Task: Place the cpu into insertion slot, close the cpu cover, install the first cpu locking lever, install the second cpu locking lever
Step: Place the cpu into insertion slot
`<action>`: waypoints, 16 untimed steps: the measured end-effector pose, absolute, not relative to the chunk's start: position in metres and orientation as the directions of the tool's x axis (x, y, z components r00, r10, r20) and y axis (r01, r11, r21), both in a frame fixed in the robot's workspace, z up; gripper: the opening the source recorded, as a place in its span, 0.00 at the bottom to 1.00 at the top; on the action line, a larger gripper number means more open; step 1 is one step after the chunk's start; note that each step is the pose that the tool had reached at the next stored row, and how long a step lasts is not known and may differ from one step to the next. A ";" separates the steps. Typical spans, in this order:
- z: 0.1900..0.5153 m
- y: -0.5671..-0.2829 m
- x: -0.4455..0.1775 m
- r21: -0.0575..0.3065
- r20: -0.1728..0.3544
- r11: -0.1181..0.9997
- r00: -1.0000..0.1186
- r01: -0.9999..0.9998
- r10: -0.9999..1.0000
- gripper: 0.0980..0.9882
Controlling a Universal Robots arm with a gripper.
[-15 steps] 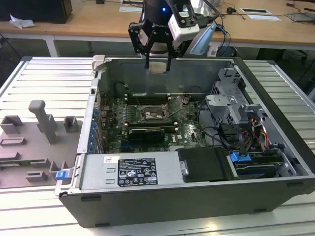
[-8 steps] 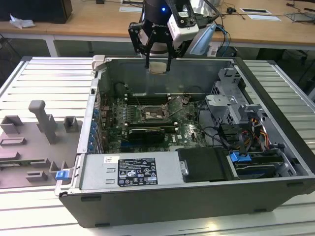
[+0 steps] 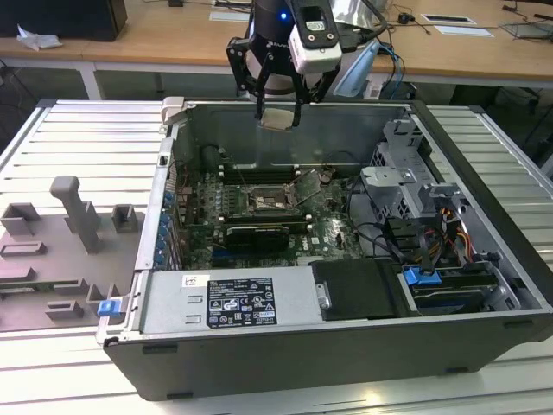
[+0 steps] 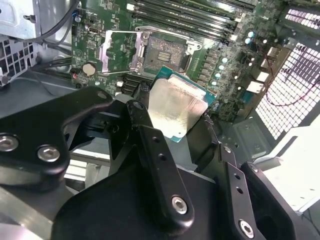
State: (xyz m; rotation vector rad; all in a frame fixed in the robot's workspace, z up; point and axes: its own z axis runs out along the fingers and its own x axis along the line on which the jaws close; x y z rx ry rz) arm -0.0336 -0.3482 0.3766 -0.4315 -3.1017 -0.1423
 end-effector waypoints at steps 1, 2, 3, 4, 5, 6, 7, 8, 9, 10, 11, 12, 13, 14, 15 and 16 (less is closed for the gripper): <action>0.377 -0.348 -0.034 0.089 0.019 0.956 -0.960 0.279 0.279 0.50; 0.377 -0.348 -0.034 0.089 0.019 0.954 -0.958 0.285 0.285 0.50; 0.377 -0.348 -0.034 0.089 0.019 0.953 -0.957 0.290 0.289 0.50; 0.377 -0.348 -0.034 0.089 0.019 0.950 -0.954 0.299 0.299 0.50; 0.377 -0.348 -0.034 0.089 0.019 0.948 -0.952 0.307 0.307 0.50; 0.377 -0.348 -0.034 0.089 0.019 0.945 -0.949 0.315 0.315 0.50; 0.377 -0.348 -0.034 0.089 0.019 0.944 -0.948 0.319 0.319 0.50; 0.377 -0.348 -0.034 0.089 0.019 0.942 -0.947 0.322 0.322 0.50; 0.377 -0.348 -0.034 0.089 0.019 0.941 -0.945 0.326 0.326 0.50; 0.377 -0.348 -0.034 0.089 0.019 0.940 -0.944 0.330 0.330 0.50; 0.377 -0.348 -0.034 0.089 0.019 0.938 -0.942 0.335 0.334 0.50; 0.377 -0.348 -0.034 0.089 0.019 0.936 -0.940 0.341 0.341 0.50; 0.377 -0.348 -0.034 0.089 0.019 0.933 -0.938 0.348 0.347 0.50; 0.377 -0.348 -0.034 0.089 0.019 0.932 -0.936 0.351 0.351 0.50; 0.377 -0.348 -0.034 0.089 0.019 0.931 -0.935 0.355 0.355 0.50; 0.377 -0.348 -0.034 0.089 0.019 0.928 -0.932 0.361 0.361 0.50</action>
